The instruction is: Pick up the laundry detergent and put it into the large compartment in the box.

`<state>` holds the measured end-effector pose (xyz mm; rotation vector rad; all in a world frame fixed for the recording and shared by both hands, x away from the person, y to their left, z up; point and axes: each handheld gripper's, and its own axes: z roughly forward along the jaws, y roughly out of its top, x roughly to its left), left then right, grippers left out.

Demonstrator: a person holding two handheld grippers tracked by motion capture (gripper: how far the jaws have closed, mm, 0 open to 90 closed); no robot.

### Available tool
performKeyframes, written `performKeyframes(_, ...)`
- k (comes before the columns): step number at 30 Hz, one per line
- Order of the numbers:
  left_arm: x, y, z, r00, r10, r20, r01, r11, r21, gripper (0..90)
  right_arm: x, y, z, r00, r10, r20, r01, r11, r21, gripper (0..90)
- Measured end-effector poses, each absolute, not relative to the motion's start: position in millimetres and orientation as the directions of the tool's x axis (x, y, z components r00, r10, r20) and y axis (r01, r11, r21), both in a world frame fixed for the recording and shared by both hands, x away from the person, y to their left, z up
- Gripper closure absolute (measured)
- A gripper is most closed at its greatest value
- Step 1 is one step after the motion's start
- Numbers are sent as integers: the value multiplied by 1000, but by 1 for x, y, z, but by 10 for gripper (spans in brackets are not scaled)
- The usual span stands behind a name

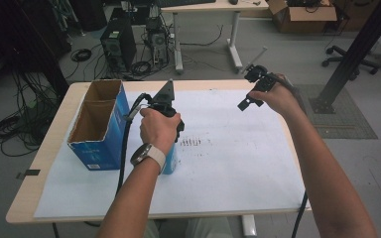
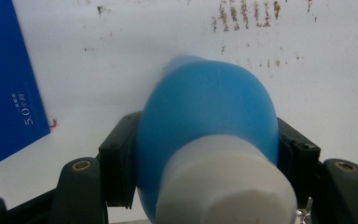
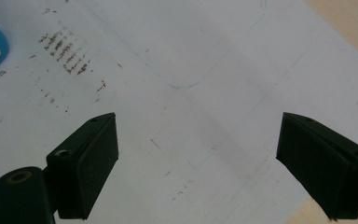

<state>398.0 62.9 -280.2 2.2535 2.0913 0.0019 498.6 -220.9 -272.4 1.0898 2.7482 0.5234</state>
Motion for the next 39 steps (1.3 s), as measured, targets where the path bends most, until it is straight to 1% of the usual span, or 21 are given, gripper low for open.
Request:
performKeyframes(4,398,64,-278,74,996,-49,996,-71,63,371,499,-221,-272,-728,686,-1,637,676,370,126)
performKeyframes(8,399,65,-267,78,996,-39,994,-75,79,372,499,-222,-272,-726,687,0,639,675,370,127)
performKeyframes(11,399,65,-252,88,996,-23,992,-86,88,372,498,-223,-271,-726,688,0,637,673,375,126)
performKeyframes(15,399,67,-236,88,996,-23,991,-85,102,372,497,-224,-271,-726,688,1,638,673,373,127)
performKeyframes(21,399,69,-221,95,995,-14,991,-94,100,372,497,-225,-270,-726,688,4,639,672,373,128)
performKeyframes(39,394,85,-165,122,992,-6,984,-121,132,372,496,-225,-268,-720,694,6,642,663,385,128)
